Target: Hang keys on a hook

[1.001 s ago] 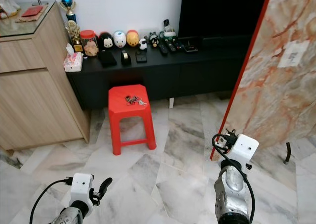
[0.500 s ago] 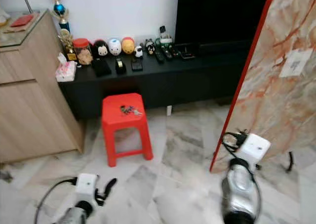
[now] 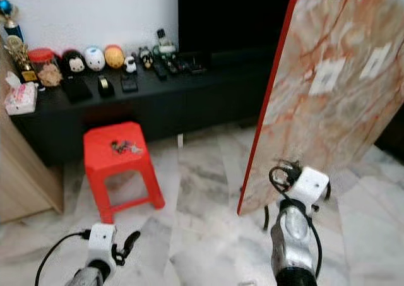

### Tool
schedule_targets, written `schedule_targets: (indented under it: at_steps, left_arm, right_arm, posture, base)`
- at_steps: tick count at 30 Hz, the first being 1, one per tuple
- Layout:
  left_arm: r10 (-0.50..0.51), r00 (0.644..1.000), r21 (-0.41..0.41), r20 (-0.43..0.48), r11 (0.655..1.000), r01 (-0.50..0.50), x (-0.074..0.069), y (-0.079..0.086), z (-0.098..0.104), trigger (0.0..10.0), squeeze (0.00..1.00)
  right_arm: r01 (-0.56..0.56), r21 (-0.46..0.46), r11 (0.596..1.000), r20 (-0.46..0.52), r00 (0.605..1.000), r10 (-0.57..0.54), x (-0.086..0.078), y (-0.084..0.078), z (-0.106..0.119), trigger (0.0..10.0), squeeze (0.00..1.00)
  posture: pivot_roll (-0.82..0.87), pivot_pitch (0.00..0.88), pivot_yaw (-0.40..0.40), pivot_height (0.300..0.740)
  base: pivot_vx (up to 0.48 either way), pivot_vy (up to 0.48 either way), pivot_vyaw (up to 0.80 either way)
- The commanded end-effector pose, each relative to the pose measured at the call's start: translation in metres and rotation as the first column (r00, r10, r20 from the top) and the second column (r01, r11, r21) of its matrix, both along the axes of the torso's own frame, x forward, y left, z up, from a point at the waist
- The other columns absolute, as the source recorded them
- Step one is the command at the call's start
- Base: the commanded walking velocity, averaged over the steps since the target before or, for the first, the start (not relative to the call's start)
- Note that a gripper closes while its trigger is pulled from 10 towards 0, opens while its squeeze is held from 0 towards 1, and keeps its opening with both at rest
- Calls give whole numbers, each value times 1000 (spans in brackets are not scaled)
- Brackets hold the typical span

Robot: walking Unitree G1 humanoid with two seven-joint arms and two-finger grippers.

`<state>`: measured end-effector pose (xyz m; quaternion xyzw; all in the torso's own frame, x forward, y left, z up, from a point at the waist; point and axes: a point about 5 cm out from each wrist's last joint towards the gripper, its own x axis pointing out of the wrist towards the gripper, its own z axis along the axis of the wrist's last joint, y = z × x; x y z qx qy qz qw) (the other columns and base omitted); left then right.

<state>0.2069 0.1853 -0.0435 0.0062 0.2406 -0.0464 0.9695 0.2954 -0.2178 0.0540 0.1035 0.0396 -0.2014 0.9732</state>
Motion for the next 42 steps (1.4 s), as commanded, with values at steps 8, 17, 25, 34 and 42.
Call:
schedule_targets:
  at_steps: [8,17,25,34,42]
  left_arm:
    - [29,989,30,-146,999,-25,-26,12,-21,10000,0]
    - [33,983,44,-180,999,-26,-33,12,-27,10000,0]
    - [25,985,46,-172,999,-17,-32,10,-27,10000,0]
    - [21,986,46,-167,999,-13,-33,8,-27,10000,0]
    - [28,988,48,-152,999,-20,-31,7,-26,10000,0]
  right_arm:
    - [16,-14,1000,15,1000,-15,1,-6,4,10000,0]
    - [7,-17,1000,13,1000,-7,1,-4,4,10000,0]
    - [-2,-31,1000,14,1000,2,3,-3,5,10000,0]
    - [-10,-44,999,13,1000,11,3,-2,5,10000,0]
    - [-14,-47,999,11,1000,15,4,-2,5,10000,0]
  posture:
    - [-1,0,-44,740]
    - [-1,0,-43,740]
    - [-5,0,-39,740]
    - [-5,0,-37,740]
    - [-4,0,-39,740]
  base:
    - [0,0,0]
    - [0,-143,0]
    - [0,-392,0]
    - [0,-417,0]
    - [0,-227,0]
